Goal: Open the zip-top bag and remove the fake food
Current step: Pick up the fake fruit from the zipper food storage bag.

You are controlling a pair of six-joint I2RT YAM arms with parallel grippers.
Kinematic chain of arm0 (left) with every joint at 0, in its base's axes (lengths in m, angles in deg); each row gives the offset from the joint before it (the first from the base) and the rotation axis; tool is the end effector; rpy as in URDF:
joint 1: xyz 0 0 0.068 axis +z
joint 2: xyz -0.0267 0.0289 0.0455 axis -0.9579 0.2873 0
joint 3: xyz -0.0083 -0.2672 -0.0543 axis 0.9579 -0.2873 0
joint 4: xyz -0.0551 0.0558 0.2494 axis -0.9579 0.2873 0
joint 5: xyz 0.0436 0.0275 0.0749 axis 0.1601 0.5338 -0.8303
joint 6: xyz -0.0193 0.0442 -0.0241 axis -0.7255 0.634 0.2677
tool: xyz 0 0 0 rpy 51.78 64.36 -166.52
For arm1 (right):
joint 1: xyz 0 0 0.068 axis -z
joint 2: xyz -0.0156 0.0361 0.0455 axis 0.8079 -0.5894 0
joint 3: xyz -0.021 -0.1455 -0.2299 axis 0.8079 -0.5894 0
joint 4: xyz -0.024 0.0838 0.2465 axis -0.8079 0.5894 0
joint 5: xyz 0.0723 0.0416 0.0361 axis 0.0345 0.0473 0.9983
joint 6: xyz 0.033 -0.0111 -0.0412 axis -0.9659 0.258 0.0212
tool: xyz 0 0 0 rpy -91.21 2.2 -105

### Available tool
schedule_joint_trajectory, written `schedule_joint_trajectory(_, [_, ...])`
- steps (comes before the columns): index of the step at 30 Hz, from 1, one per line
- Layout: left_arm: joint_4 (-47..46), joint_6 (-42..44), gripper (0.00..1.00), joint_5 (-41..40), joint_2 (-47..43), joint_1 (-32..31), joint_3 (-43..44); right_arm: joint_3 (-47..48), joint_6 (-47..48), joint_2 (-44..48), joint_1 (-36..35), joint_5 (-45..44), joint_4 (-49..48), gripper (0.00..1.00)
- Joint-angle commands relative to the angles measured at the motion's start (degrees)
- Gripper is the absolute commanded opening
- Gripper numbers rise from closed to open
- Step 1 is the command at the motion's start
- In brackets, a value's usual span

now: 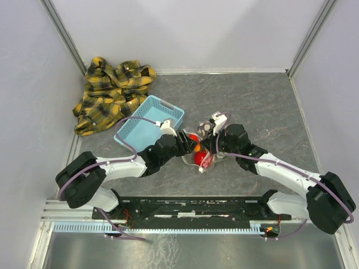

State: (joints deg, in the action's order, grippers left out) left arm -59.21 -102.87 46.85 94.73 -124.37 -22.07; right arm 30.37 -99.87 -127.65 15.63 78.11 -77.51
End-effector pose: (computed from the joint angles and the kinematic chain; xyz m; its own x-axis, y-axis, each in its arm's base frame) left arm 0.1905 -0.2217 0.1858 -0.6353 -0.4233 -0.6459 0.1793 0.7327 -0.6566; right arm 0.1970 0.1626 0.2296 -0.4884 -0.0557 -0.8708 -0.6214 0.7228 0.3023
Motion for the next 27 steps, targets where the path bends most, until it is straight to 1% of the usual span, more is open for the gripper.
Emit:
schedule_joint_trajectory(1, [2.6,4.0,0.45,2.6,-1.5,0.2,-0.1,-0.3,-0.7,1.9,-0.2,-0.9,-2.6,0.02])
schedule_joint_trajectory(10, [1.7,1.6,0.45,6.6,-2.7,1.6,-1.2,-1.3,-0.5,2.5,-0.2,-0.3,-2.7,0.02])
schedule_joint_trajectory(18, [1.3,1.0,0.45,10.0,-5.2,1.8,-2.6,-1.7,-1.0,3.4,-0.2,-4.7,-1.8,0.02])
schedule_joint_trajectory(27, [-0.6,1.1,0.45,11.0,-7.1,1.8,-4.6,-2.1,-2.1,3.1,-0.1,-6.0,-2.5,0.02])
